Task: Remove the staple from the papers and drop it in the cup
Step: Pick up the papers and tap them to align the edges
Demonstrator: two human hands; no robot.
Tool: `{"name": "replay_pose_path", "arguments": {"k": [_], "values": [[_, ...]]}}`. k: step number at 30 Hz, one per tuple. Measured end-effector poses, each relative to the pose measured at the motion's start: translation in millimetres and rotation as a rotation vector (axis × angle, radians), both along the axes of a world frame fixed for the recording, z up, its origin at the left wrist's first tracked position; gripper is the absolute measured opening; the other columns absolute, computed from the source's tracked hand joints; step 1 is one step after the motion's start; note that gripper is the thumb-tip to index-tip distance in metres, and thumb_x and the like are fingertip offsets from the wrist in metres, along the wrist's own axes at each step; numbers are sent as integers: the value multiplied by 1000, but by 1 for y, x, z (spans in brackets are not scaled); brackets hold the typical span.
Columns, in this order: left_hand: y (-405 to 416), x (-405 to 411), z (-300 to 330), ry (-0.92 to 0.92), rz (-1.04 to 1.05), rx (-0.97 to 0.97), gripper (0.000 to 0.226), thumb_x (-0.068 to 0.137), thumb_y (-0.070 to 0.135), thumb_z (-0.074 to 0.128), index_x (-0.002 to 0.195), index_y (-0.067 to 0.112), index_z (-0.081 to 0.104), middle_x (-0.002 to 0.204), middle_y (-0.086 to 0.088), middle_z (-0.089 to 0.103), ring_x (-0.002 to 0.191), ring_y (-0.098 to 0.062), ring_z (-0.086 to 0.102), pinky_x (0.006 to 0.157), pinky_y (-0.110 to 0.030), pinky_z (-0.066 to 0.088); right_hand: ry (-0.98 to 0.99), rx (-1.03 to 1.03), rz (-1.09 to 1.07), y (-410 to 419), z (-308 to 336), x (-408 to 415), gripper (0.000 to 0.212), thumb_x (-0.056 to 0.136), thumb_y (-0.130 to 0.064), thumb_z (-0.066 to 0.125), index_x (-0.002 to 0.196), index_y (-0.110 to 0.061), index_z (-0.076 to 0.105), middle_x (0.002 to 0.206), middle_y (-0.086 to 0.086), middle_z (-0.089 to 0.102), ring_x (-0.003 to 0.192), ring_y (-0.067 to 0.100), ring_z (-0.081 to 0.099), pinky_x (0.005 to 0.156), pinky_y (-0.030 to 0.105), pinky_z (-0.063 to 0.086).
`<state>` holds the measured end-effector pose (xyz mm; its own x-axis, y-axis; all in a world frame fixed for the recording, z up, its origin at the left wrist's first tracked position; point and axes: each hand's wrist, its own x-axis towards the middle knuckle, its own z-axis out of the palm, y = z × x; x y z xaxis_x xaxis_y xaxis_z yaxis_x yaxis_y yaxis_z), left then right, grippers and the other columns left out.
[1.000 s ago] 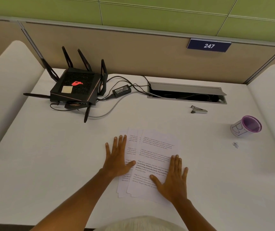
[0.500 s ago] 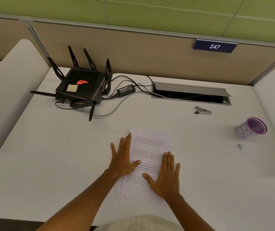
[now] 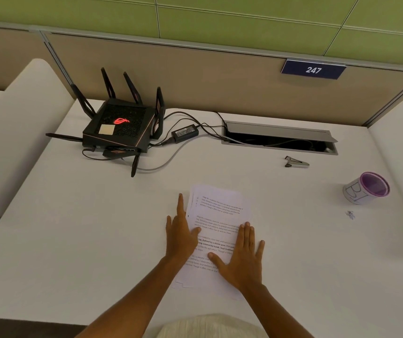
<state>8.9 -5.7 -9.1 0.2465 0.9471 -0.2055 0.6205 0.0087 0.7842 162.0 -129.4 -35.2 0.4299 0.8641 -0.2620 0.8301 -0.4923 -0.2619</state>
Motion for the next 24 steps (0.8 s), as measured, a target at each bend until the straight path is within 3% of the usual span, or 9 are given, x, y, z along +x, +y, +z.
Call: {"name": "replay_pose_path", "arguments": {"k": [2,3,5,7,9,12,15,18,24], "values": [[-6,-2,3,-92,57,-37,107,94,20,77,163,41,-2,126,-3,67,110,-23,72,97,-45,62,25,-10,-4,1,1,0,135,73,-99,33,163,-6,-8,173,10,-13,160,27,-12,124,57,-11],[-9,-4,6,-145,72,-84,102,95,18,75,161,45,2,120,0,67,104,-22,74,85,-37,67,61,13,-13,2,0,2,134,75,-96,39,163,-8,-9,173,9,-11,160,27,-10,122,56,-13],[-10,-7,10,-220,80,-144,85,99,15,70,162,39,19,132,4,62,115,-20,70,87,-35,66,223,143,-88,2,3,6,126,78,-80,60,163,-15,-5,174,5,1,161,25,1,126,56,-8],[-9,-10,14,-272,62,-147,62,100,15,68,155,25,41,141,4,60,126,-21,64,95,-34,62,431,296,-255,3,12,16,119,78,-59,79,163,-25,3,171,-1,18,157,21,20,128,55,19],[-9,-13,20,-312,40,-178,51,101,17,67,148,21,49,139,0,63,123,-22,66,92,-30,63,577,384,-386,3,25,29,116,77,-42,88,163,-30,12,163,-2,36,145,18,42,119,46,40],[-8,-18,33,-386,75,-238,45,101,18,68,143,25,52,130,2,67,112,-16,70,80,-24,65,834,416,-459,2,44,50,102,77,-32,91,159,-29,31,136,-2,67,120,14,66,101,38,55],[-9,-17,41,-450,116,-268,48,99,19,71,143,25,54,129,2,70,110,-20,73,87,-39,66,1056,394,-450,2,59,60,65,84,-26,85,141,-26,55,123,0,76,109,17,75,91,39,62],[-12,-10,51,-477,132,-293,48,100,20,68,145,28,51,130,4,70,109,-19,74,83,-37,67,1140,433,-475,2,68,54,47,91,-23,79,134,-23,60,124,-1,76,110,21,75,92,44,62],[-23,5,62,-513,173,-338,45,103,17,65,143,31,51,127,3,71,106,-19,75,80,-36,67,1045,448,-562,-2,71,45,30,96,-19,72,122,-27,61,117,-4,74,102,16,74,85,38,63]]}}
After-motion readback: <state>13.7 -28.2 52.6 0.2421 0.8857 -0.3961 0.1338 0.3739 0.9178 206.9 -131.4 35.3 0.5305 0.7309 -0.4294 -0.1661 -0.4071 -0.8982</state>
